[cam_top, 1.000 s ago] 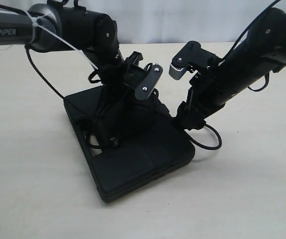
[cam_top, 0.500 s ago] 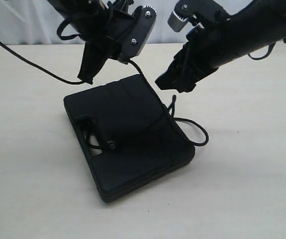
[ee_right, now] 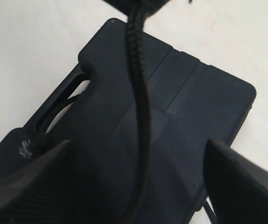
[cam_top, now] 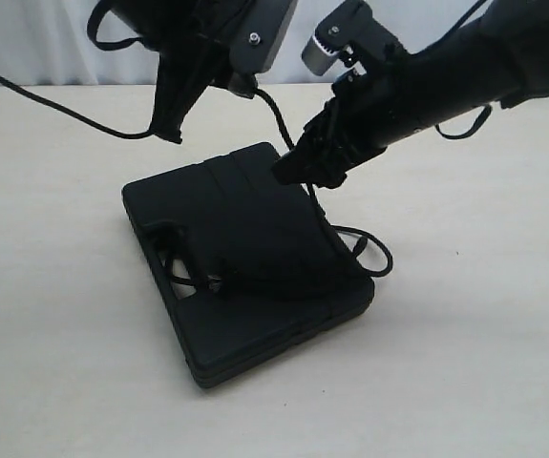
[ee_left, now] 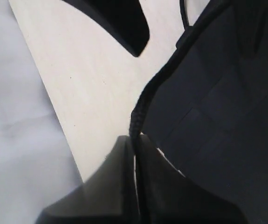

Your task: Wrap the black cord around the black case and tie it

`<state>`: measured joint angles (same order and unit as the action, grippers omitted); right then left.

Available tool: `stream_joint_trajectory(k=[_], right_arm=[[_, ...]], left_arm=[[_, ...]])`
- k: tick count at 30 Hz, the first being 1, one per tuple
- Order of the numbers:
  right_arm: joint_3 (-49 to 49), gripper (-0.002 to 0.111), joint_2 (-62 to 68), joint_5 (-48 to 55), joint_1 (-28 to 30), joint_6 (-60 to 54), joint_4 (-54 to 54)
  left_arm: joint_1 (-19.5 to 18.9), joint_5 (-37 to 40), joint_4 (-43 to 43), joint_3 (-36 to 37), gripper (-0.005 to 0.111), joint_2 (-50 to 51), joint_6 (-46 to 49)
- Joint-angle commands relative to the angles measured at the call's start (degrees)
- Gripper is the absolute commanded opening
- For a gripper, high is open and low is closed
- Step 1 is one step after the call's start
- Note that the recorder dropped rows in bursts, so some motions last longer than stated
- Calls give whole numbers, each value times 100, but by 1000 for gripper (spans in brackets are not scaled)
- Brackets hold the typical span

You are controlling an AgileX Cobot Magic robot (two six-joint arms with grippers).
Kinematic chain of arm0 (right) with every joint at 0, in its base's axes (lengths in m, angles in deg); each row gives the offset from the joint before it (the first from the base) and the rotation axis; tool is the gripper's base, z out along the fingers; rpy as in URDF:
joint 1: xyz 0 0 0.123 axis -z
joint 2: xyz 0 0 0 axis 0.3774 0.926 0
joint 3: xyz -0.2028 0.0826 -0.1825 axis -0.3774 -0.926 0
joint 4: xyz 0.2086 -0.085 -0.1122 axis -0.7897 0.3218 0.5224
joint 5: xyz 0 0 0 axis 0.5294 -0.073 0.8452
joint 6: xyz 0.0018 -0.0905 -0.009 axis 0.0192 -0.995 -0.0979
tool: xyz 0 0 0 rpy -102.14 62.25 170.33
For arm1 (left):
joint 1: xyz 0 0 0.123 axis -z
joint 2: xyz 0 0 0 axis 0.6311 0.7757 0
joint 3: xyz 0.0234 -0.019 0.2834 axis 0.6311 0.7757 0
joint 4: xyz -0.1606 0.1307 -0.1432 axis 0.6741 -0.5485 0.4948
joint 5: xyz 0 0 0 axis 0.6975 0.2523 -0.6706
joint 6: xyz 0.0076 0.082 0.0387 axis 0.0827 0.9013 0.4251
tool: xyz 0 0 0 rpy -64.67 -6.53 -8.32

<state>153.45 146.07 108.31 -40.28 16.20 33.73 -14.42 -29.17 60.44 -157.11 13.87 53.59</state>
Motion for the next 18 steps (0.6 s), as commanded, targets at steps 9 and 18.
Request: stream_joint_trajectory(k=[9, 18], right_arm=[[57, 4, -65, 60, 1, 210, 93], [525, 4, -218, 289, 469, 1607, 764]], left_arm=[[1, -43, 251, 17, 4, -128, -906], [1, 36, -188, 17, 49, -433, -3702]])
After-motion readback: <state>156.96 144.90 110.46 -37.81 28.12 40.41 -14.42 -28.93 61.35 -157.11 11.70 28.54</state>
